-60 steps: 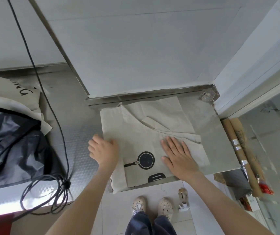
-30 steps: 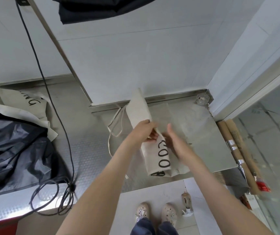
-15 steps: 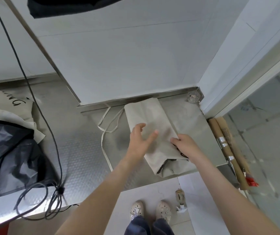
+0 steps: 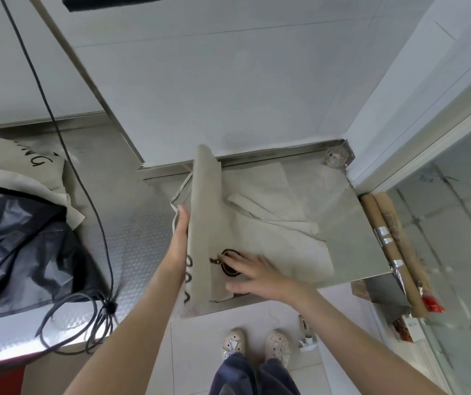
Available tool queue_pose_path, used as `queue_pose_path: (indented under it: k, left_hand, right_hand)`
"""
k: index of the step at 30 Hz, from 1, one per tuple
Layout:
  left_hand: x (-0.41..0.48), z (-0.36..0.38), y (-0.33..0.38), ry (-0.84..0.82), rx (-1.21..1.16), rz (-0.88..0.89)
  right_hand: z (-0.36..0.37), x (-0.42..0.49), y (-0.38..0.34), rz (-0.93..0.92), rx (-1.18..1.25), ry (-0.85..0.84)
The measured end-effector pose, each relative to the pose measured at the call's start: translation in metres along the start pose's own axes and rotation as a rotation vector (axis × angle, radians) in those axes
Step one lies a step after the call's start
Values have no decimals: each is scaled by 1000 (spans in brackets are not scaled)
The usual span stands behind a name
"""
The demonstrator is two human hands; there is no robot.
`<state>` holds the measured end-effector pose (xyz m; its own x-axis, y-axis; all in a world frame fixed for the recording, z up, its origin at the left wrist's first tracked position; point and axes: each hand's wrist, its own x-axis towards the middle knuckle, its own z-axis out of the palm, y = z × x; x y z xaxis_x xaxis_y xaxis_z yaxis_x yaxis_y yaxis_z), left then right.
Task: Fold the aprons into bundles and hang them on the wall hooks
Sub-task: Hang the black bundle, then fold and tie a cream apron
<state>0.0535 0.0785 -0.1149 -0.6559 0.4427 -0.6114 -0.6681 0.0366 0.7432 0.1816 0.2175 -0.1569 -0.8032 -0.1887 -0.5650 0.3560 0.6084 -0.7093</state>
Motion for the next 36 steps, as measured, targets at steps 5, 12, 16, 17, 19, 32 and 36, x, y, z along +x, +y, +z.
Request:
queue_pose_path:
  k: [5,12,16,17,19,32,36]
  left_hand:
    - [4,-43,-6,166,240,-165]
    - [7,-63,-31,742,986,155]
    - [15,-34,-61,520,1491,343]
    - [16,-25,-67,406,1541,376]
    - [19,-8,-82,218,1617,398]
    - [33,-4,-119,259,1698,454]
    - [35,-3,-124,271,1669,558]
  right_hand:
    - [18,14,6,-55,-347,94]
    - [-4,0,43,80,-388,727]
    - [-17,-18,57,492,-228,916]
    - [-18,-21,58,556,-165,942]
    - [-17,-25,63,619,-75,915]
    - [-20,-9,70,396,147,885]
    - [-10,-7,70,499,20,1027]
